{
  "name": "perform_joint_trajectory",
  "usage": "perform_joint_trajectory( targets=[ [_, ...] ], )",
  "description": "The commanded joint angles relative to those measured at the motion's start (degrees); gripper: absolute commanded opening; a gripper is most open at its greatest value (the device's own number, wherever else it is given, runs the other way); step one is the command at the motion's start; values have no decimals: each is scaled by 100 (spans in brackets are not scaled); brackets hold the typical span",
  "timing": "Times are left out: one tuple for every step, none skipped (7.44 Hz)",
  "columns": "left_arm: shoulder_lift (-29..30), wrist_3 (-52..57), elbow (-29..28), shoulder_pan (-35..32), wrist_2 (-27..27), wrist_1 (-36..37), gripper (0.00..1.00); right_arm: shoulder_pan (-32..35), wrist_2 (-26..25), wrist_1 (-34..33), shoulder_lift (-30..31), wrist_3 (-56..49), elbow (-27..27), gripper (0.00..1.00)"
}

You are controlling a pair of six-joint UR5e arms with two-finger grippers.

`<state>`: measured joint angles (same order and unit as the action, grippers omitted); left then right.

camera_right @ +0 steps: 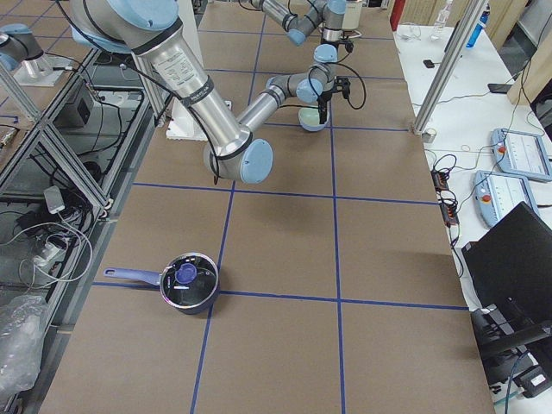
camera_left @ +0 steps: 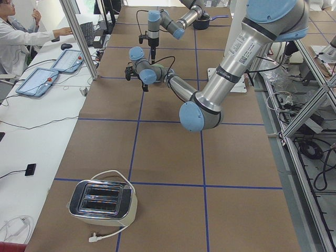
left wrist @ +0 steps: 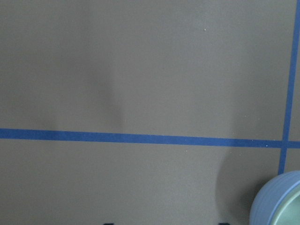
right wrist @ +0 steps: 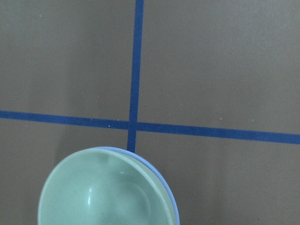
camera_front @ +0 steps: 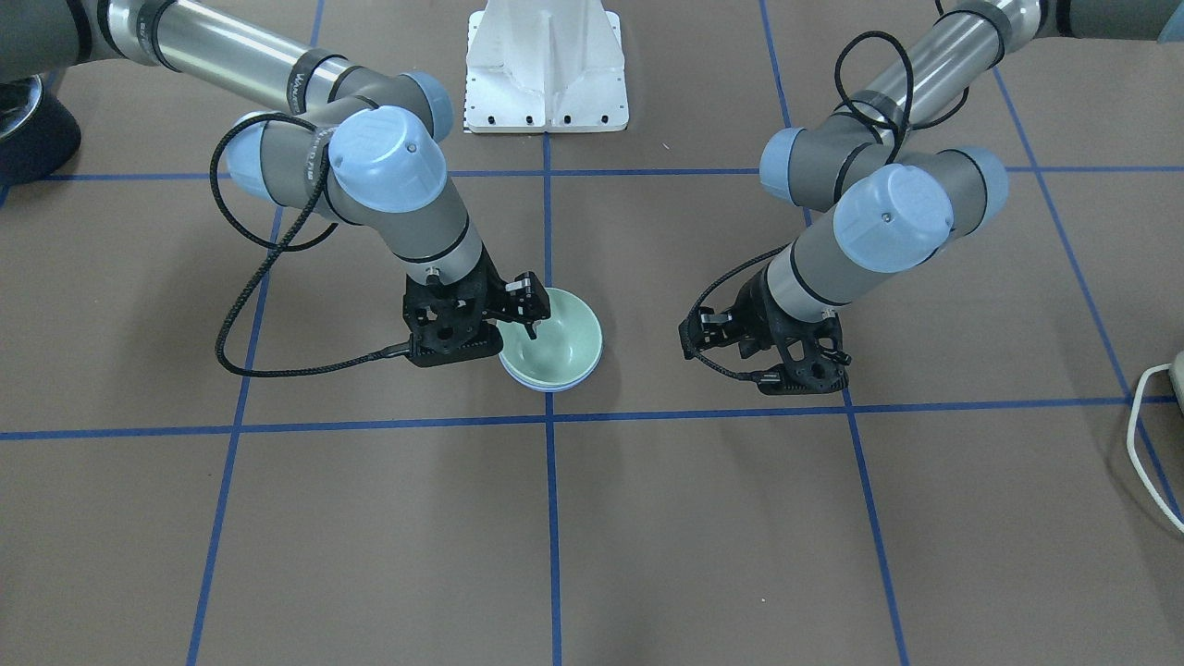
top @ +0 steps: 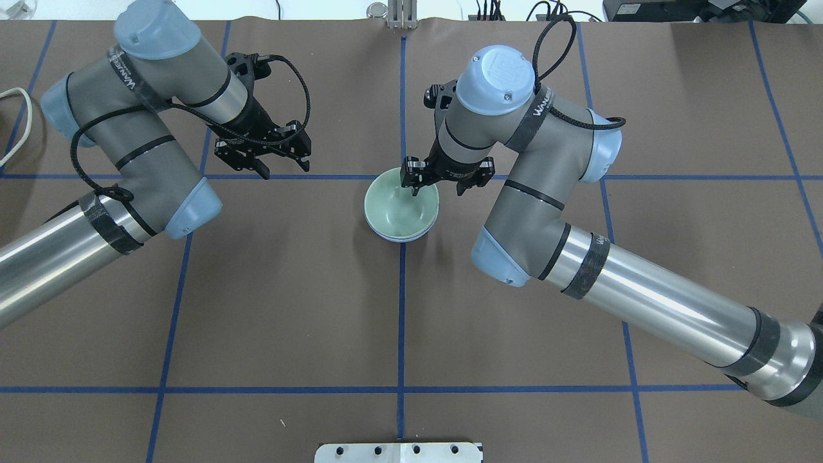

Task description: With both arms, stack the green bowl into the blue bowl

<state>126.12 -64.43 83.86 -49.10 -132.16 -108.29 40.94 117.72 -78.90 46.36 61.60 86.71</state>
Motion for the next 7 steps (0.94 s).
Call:
perform_joint_trajectory(
  targets=[
    [-419, 331, 496, -475, -29, 54, 86, 604, 311, 7, 703, -77, 940, 100],
    [-717, 1205, 830, -913, -203, 428, 89, 930, 339, 15, 1134, -243, 1196, 100],
    [-1095, 2197, 1321, -1326, -266, 1189, 91, 1403, 540, -19, 1435, -706, 1269, 100],
    [-1429, 3120, 1787, -1652, -249, 1962, 95, 1668, 585, -81, 1620, -1485, 1121, 100],
    [-1763, 3991, 2096, -2056, -223, 2492, 96, 2089, 699, -90, 2022, -2085, 1155, 100],
    [-2088, 4774, 2117, -2347, -222, 2619, 97, 2398, 865, -116, 2392, -2334, 1146, 100],
    [-2326, 5278, 2056, -2680, -214, 2629, 98, 2740, 945, -395, 2665, -2772, 1181, 100]
  ],
)
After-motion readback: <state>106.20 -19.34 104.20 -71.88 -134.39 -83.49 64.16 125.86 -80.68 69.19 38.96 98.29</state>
